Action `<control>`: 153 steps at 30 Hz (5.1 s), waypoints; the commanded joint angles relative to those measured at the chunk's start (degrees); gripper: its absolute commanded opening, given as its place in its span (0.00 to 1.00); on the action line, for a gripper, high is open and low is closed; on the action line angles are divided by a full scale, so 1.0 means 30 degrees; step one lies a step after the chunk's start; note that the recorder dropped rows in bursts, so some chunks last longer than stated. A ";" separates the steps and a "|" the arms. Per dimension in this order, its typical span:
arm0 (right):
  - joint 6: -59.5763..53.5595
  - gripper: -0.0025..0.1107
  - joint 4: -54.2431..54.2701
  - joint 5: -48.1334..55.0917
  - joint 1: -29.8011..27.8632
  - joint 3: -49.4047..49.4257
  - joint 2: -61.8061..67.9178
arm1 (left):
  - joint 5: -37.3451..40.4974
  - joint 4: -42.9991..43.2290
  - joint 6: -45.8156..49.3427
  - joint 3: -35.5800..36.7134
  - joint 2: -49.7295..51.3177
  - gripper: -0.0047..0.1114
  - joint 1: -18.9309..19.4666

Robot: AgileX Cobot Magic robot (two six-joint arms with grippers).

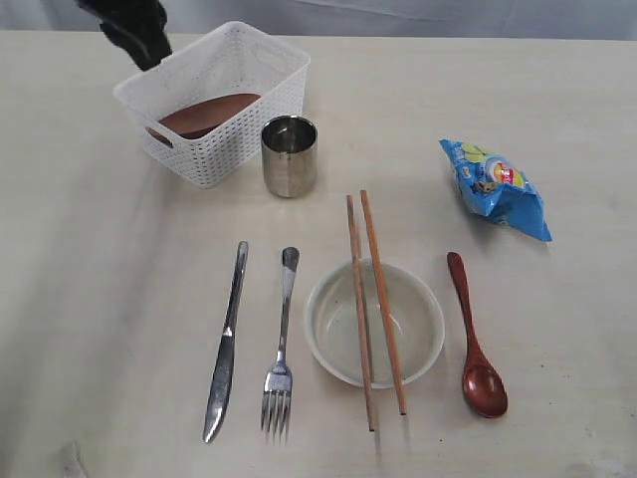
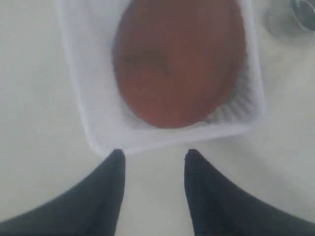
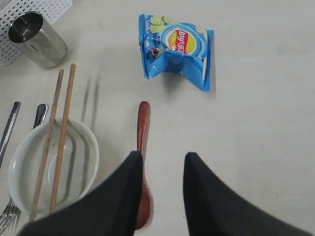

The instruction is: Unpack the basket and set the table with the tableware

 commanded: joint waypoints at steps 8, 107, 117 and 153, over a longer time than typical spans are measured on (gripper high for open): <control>-0.0834 0.28 0.0356 0.1717 0.0059 -0.0150 0.0028 | -0.1632 -0.6673 1.3571 0.1434 0.0321 0.37 0.1712; -0.0834 0.28 -0.0409 0.1581 0.0059 -0.0150 0.0028 | -0.7145 -0.5610 1.5111 0.3205 0.1650 0.04 0.1139; 0.0895 0.28 -0.2065 0.1245 0.0059 -0.0150 0.0028 | -0.8261 -0.4552 1.4587 0.3205 -0.0870 0.04 0.1139; -0.3749 0.36 -0.4749 -0.2684 -1.1658 -0.3176 0.8863 | -1.3791 -0.2899 1.5217 0.3230 -0.2147 0.04 -0.7364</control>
